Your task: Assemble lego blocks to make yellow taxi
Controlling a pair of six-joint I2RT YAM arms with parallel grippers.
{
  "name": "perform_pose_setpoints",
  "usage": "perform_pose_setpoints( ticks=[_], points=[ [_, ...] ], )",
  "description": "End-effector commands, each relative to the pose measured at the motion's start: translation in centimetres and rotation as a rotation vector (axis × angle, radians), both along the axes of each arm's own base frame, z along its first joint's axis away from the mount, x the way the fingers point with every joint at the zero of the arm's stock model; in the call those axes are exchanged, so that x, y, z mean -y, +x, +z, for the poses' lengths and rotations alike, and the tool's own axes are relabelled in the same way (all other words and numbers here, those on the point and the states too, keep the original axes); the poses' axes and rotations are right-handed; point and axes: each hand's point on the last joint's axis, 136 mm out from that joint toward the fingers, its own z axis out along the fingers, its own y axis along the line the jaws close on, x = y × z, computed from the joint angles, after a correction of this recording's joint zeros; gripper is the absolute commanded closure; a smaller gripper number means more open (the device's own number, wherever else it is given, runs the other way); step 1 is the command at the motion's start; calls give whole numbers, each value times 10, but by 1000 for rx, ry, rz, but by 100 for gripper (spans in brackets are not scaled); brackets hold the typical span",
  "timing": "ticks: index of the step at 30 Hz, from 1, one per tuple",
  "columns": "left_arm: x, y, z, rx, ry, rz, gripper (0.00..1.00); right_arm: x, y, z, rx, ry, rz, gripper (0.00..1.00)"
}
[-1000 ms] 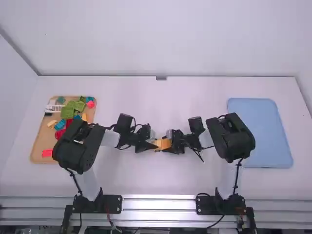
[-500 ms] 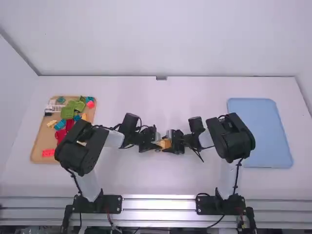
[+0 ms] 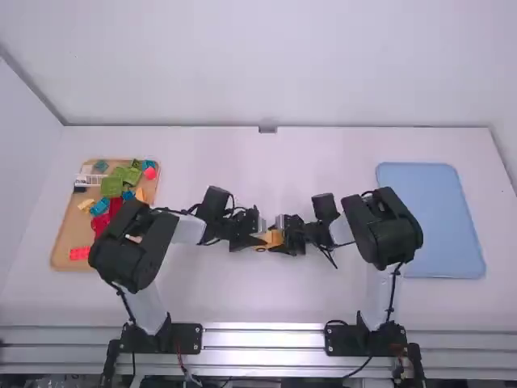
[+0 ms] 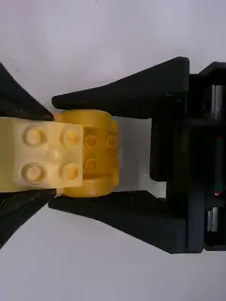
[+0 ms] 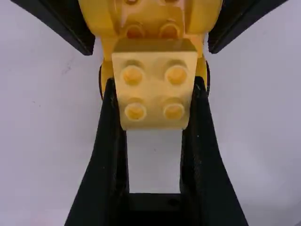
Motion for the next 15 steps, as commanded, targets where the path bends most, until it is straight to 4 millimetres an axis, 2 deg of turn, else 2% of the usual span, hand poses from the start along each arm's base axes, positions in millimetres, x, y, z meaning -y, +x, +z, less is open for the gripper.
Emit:
perform_pose_setpoints(
  ticks=[1, 5, 7, 8, 10, 15],
  points=[
    [-21, -3, -32, -47, 142, 80, 98, 1, 2, -5, -12, -15, -10, 58],
    [-21, -3, -32, -49, 141, 80, 98, 2, 2, -5, -13, -12, -11, 57],
    [-20, -4, -31, -48, 137, 76, 85, 2, 2, -5, -14, -12, -10, 57],
    [-20, -4, -31, -46, 134, 74, 73, 1, 2, -5, -13, -12, -9, 57],
    [-21, -1, -30, -44, 131, 82, 57, 2, 2, -5, -13, -12, -10, 56],
    [-20, 3, -23, -18, 121, 85, 45, 2, 2, -5, -13, -12, -10, 56]
  ],
)
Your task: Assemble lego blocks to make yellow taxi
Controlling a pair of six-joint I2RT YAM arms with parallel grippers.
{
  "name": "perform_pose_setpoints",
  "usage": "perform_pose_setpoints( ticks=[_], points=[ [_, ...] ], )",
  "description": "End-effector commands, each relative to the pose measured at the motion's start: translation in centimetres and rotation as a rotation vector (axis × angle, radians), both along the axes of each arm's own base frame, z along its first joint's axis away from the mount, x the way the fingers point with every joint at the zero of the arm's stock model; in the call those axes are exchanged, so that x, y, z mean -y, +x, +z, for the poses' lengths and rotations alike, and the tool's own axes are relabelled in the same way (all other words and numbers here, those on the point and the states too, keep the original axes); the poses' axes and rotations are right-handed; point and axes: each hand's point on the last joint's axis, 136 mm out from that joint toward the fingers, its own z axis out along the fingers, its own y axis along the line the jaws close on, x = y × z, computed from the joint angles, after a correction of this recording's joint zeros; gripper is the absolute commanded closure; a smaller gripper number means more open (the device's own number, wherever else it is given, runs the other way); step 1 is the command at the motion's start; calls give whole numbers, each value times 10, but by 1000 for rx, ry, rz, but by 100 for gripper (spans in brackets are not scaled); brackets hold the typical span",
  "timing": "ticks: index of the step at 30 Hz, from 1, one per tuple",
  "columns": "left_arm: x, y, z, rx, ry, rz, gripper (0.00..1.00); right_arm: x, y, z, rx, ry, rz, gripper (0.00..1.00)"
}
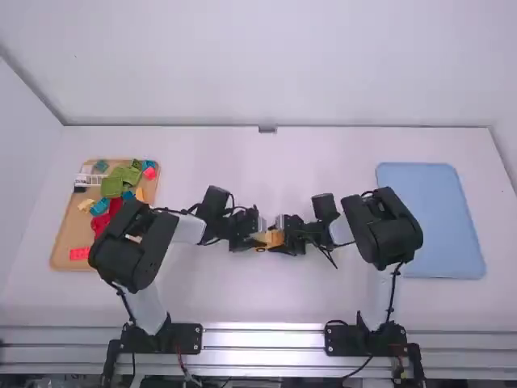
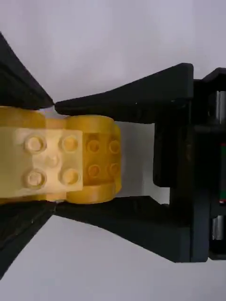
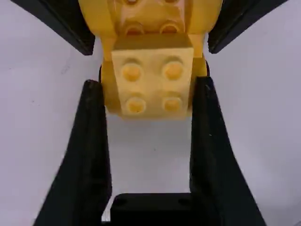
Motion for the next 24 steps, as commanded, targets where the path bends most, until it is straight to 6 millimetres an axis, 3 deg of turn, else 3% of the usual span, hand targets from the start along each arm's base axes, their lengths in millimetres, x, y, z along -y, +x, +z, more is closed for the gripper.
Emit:
perform_pose_setpoints(
  ticks=[1, 6, 8, 10, 11, 12, 13, 24],
  points=[
    [-19, 1, -19, -19, 109, 74, 45, 2, 3, -5, -13, -13, -12, 56],
    [-12, 11, 20, 20, 44, 124, 34, 2, 3, -5, -13, -13, -12, 56],
    [-10, 12, 26, 25, 35, 129, 36, 2, 3, -5, -13, -12, -12, 56],
    [-5, 10, 31, 16, 15, 126, 62, 2, 2, -5, -13, -13, -11, 56],
    [-4, 8, 32, 12, 8, 119, 67, 2, 2, -5, -13, -12, -11, 56],
    [1, 2, 36, -8, -29, 84, 93, 2, 2, -5, -14, -12, -10, 55],
    [2, 0, 37, -14, -39, 76, 98, 2, 2, -5, -13, -12, -11, 55],
    [9, -13, 39, -27, -72, 6, 98, 1, 2, -5, -14, -9, -8, 55]
  ],
)
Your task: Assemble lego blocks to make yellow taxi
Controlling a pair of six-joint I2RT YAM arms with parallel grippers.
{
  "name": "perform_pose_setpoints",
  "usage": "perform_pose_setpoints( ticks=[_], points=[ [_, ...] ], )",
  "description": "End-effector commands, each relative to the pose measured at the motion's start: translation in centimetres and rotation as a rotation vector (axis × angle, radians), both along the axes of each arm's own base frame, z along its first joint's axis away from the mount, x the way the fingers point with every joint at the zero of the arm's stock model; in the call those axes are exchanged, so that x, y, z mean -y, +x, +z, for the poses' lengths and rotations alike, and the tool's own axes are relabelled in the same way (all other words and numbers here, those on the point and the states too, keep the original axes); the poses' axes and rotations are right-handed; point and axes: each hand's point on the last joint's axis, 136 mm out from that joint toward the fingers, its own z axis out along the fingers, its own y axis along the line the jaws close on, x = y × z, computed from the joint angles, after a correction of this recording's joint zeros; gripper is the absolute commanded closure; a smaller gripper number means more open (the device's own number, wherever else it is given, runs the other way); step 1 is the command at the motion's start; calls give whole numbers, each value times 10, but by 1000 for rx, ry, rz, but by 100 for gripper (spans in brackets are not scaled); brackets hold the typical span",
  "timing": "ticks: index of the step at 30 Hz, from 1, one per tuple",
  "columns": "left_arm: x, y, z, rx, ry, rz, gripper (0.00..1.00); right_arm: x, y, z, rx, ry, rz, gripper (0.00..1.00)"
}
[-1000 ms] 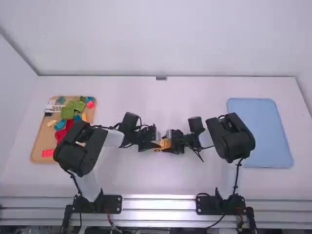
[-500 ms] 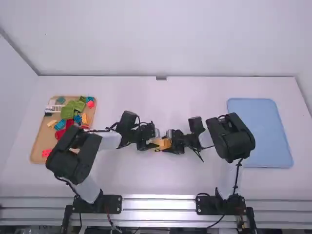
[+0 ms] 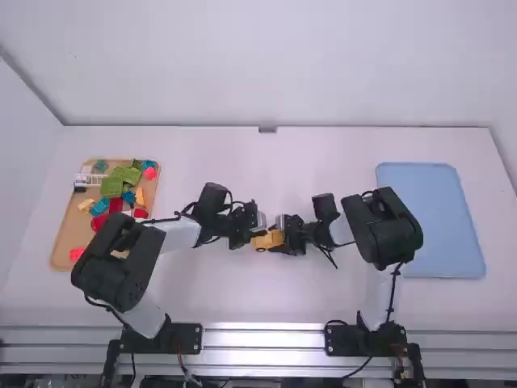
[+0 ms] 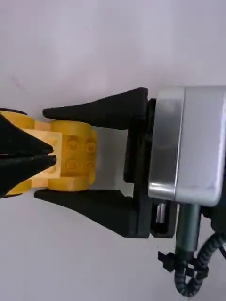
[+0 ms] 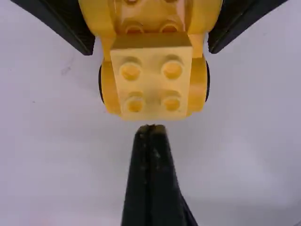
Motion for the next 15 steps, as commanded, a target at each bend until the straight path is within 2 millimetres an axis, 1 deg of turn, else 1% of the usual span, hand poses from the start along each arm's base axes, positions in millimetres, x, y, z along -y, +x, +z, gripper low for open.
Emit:
perform_pose_setpoints(
  ticks=[1, 8, 12, 15],
  points=[
    [3, -8, 1, -7, -19, -35, 98, 1, 2, -5, -13, -10, -8, 55],
    [3, -11, -16, -54, -17, -43, 98, 1, 2, -5, -13, -10, -8, 55],
    [7, -12, -12, -44, -51, -65, 98, 1, 2, -5, -14, -10, -8, 55],
    [8, -8, -11, -20, -52, -60, 98, 1, 2, -5, -20, -10, -11, 55]
  ],
)
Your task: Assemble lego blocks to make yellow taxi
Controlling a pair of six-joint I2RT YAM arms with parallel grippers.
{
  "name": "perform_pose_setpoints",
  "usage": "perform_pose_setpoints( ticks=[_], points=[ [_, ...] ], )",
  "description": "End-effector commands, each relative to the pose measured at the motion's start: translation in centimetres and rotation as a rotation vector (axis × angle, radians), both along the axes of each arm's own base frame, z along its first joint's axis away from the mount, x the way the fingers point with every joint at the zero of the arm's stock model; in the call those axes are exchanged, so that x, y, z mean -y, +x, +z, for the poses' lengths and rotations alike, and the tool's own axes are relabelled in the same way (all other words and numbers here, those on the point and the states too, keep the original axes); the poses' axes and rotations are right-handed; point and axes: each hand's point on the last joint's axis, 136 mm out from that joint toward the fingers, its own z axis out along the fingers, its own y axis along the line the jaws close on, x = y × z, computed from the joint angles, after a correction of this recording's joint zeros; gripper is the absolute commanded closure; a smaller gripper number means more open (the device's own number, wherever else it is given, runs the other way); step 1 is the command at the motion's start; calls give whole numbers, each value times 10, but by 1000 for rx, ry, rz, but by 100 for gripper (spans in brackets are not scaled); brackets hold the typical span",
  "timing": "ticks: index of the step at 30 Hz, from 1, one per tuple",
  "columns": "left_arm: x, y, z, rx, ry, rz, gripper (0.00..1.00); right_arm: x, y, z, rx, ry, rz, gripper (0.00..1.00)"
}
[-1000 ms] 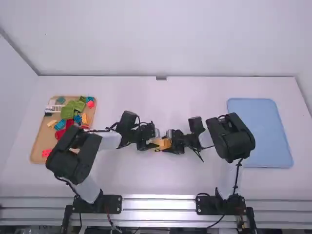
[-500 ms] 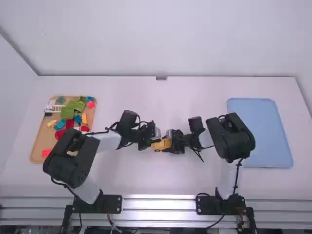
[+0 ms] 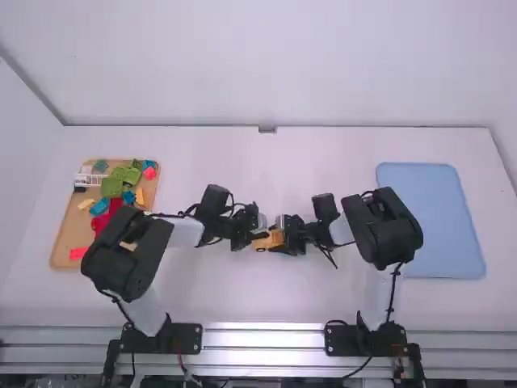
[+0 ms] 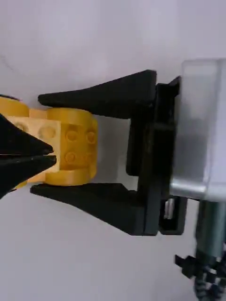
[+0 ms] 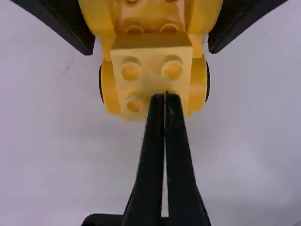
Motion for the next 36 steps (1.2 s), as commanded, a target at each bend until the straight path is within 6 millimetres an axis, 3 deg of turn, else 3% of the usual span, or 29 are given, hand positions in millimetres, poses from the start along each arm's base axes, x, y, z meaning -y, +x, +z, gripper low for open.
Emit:
perform_pose_setpoints(
  ticks=[1, 8, 14, 22, 36],
  points=[
    [3, -7, 0, -6, -18, -31, 98, 1, 2, -5, -18, -10, -11, 55],
    [2, -7, -7, -18, -6, -26, 98, 1, 2, -5, -19, -11, -11, 55],
    [1, -6, -25, -41, 61, 2, 98, 1, 2, -4, -19, -9, -10, 56],
    [-13, 0, -33, -107, 201, 56, 98, 1, 1, -5, -23, -10, -10, 55],
    [-17, 11, -11, -137, 303, 24, 95, 1, 2, -5, -21, -12, -11, 55]
  ],
)
